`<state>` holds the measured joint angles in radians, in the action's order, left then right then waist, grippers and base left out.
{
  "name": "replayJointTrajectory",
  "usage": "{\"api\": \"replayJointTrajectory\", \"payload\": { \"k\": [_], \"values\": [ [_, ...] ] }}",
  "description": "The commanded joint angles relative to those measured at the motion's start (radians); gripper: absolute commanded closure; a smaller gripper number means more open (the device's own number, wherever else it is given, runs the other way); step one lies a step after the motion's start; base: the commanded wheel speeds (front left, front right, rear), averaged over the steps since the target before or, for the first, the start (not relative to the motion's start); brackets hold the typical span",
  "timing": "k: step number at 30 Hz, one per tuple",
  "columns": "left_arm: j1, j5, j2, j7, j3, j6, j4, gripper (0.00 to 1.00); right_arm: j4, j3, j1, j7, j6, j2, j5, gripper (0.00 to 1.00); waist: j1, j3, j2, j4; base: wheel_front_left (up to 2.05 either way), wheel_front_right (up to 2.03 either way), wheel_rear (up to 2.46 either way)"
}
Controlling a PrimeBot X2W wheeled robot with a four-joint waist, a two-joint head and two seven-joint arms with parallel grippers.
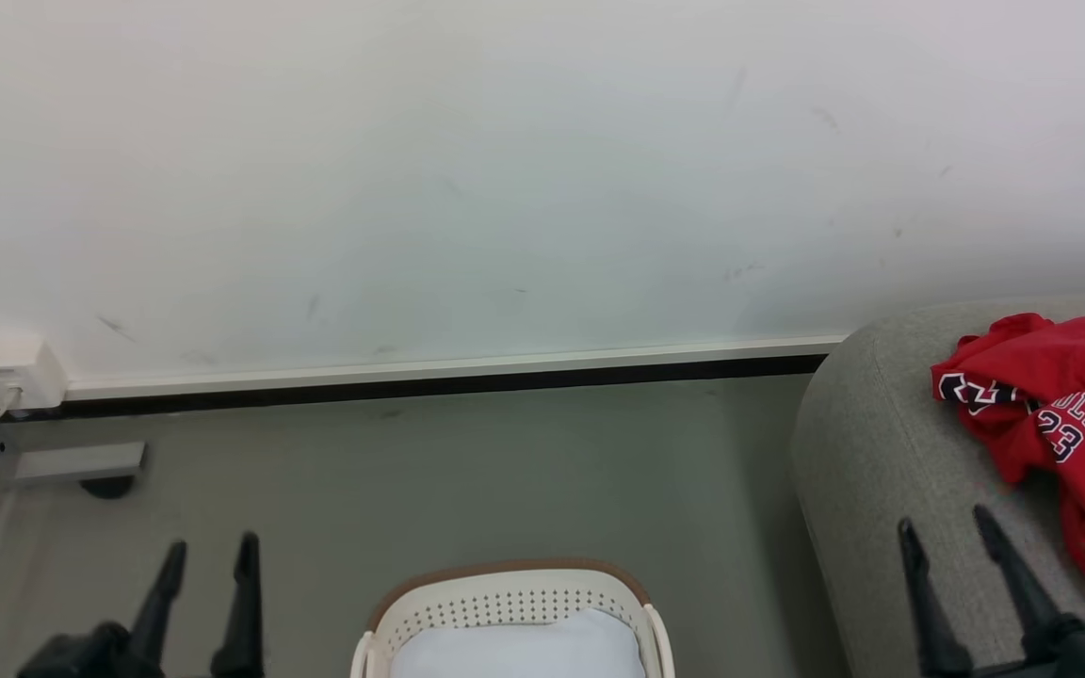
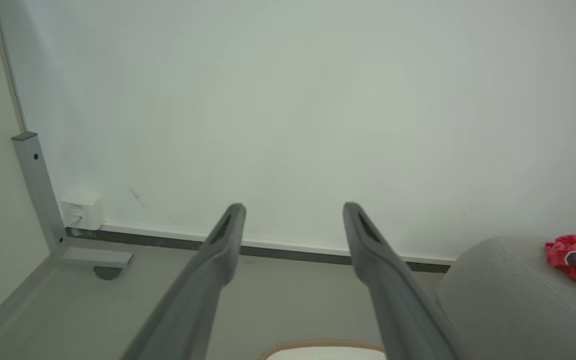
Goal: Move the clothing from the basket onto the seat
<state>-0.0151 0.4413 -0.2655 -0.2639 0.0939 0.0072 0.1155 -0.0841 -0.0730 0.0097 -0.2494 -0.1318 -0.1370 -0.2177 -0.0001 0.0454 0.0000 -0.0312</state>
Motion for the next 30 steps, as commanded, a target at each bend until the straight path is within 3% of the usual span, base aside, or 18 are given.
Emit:
{"api": "replayJointTrajectory", "payload": {
  "k": [1, 5, 11, 21, 30],
  "values": [
    [-0.018, -0.021, 0.015, -0.001, -0.014, -0.016, 0.015, 0.0, -0.019, -0.01, 0.02, -0.009, 0.002, 0.002, 0.012, 0.0, 0.0001, 0.001, 0.0, -0.002, 0.0, 0.0, 0.0],
    [-0.028, -0.095, 0.077, -0.001, -0.07, -0.073, 0.055, 0.0, -0.061, -0.025, 0.014, -0.016, 0.002, 0.021, 0.022, 0.0, 0.0001, 0.0, 0.0, -0.006, 0.0, 0.0, 0.0],
    [-0.016, -0.169, 0.126, -0.001, -0.128, -0.12, 0.094, 0.0, -0.061, -0.014, 0.009, -0.016, 0.002, 0.042, 0.028, 0.0, 0.0001, 0.003, 0.0, -0.01, 0.0, 0.0, 0.0],
    [0.0, -0.215, 0.156, -0.001, -0.155, -0.138, 0.123, 0.0, -0.085, -0.029, 0.001, -0.016, 0.002, 0.05, 0.024, 0.0, 0.0001, 0.003, 0.0, -0.008, 0.0, 0.0, 0.0],
    [0.003, -0.201, 0.141, -0.001, -0.128, -0.139, 0.128, 0.0, -0.09, -0.034, -0.004, -0.016, 0.002, 0.052, 0.017, 0.0, 0.0001, -0.001, 0.0, -0.004, 0.0, 0.0, 0.0]
  ]
}}
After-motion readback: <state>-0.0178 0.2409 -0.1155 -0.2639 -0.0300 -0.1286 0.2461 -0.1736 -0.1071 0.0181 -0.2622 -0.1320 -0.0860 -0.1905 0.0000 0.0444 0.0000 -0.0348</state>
